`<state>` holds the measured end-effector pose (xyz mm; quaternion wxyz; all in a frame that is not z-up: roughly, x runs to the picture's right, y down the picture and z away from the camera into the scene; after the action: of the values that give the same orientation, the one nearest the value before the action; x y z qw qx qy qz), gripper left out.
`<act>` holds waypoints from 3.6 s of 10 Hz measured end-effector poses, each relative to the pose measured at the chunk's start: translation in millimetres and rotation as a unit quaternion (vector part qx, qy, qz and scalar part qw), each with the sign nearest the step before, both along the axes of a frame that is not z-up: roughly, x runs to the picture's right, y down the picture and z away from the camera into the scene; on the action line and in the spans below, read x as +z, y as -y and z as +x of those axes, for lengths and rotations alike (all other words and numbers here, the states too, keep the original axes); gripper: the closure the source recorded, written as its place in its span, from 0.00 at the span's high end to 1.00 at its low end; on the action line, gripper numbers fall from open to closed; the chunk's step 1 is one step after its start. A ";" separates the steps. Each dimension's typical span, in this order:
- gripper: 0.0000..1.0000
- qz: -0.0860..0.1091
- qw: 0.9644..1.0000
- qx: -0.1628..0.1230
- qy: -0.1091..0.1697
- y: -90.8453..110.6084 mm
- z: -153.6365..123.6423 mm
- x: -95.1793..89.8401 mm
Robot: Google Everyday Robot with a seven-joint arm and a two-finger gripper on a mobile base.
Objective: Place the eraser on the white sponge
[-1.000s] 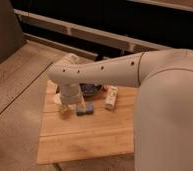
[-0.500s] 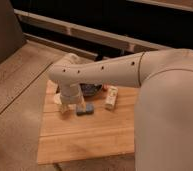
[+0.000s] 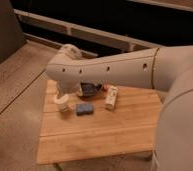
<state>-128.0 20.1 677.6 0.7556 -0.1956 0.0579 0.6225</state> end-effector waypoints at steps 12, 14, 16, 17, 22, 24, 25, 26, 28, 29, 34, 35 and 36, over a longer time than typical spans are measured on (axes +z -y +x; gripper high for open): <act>0.65 0.026 0.999 -0.008 -0.039 102.4 67.7 69.4; 0.65 0.017 1.000 -0.011 -0.020 110.1 54.8 94.5; 0.65 -0.001 0.999 -0.030 0.029 110.6 7.6 129.3; 0.65 -0.004 0.999 -0.035 0.037 110.4 -0.1 137.4; 0.65 -0.006 0.998 -0.035 0.042 113.9 -2.1 142.6; 0.65 0.004 0.997 -0.055 0.048 129.5 -15.2 153.4; 0.65 0.012 0.996 -0.075 0.055 138.2 -29.2 160.8; 0.65 0.016 0.994 -0.089 0.059 142.8 -38.1 167.9; 0.65 0.012 0.992 -0.105 0.073 144.3 -59.4 184.0; 0.65 0.000 0.991 -0.103 0.083 140.3 -71.6 193.2; 0.65 -0.084 0.990 -0.056 0.100 112.5 -115.4 239.3; 0.65 -0.104 0.990 -0.024 0.098 109.1 -119.8 248.4; 0.65 -0.119 0.989 0.000 0.090 105.2 -120.4 256.4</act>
<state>-248.4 -85.1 933.9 0.7288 -0.3390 0.0634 0.5915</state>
